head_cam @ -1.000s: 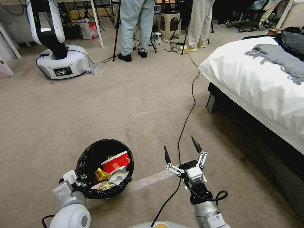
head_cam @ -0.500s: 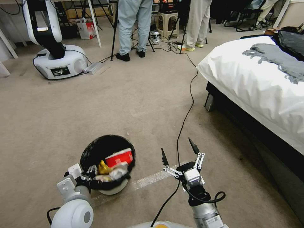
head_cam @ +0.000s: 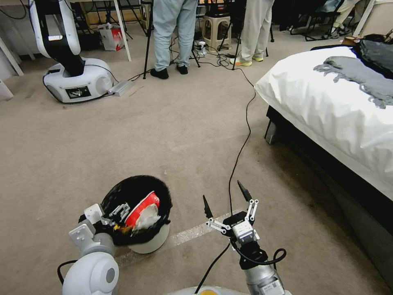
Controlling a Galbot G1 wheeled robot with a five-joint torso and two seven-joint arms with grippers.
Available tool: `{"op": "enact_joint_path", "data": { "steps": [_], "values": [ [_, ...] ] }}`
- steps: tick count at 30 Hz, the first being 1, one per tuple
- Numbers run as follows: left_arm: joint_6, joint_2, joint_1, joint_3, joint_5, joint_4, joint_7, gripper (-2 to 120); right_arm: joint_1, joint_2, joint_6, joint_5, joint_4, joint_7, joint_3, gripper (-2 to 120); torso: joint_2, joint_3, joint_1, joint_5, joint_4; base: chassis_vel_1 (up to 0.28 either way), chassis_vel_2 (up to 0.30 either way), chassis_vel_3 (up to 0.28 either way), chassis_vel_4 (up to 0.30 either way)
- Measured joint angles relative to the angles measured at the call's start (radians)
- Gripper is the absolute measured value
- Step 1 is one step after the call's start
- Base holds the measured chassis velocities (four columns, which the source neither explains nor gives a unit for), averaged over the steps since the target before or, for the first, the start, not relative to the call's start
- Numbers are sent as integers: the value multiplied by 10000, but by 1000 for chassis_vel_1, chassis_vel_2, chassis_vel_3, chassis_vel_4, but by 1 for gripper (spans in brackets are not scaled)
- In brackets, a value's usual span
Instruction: Pick up the trash bin, then pick up the garbage from the floor and place it into the trash bin.
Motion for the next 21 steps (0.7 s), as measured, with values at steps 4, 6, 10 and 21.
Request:
{"op": "enact_joint_path", "data": {
  "steps": [4,6,10,21],
  "values": [
    [-143,-5,149,56,114,-115,20,98,-15,7,8,-2,-1,-11,-12,100,0,0,0,-2,0,0,0,0,0],
    [-896,-10,533,219,814,-362,366,98,-9,38,9,0,0,7,-12,100,0,0,0,-1,-1,0,0,0,0],
    [-2358,39,1385,535,2026,-650,1056,98,10,193,13,174,20,190,21,100,1,-1,-1,0,0,0,0,0,0],
    [-8024,49,3590,1044,5626,83,3091,100,267,555,-171,475,108,428,291,100,1,-2,0,1,0,0,0,0,0]
  ]
}}
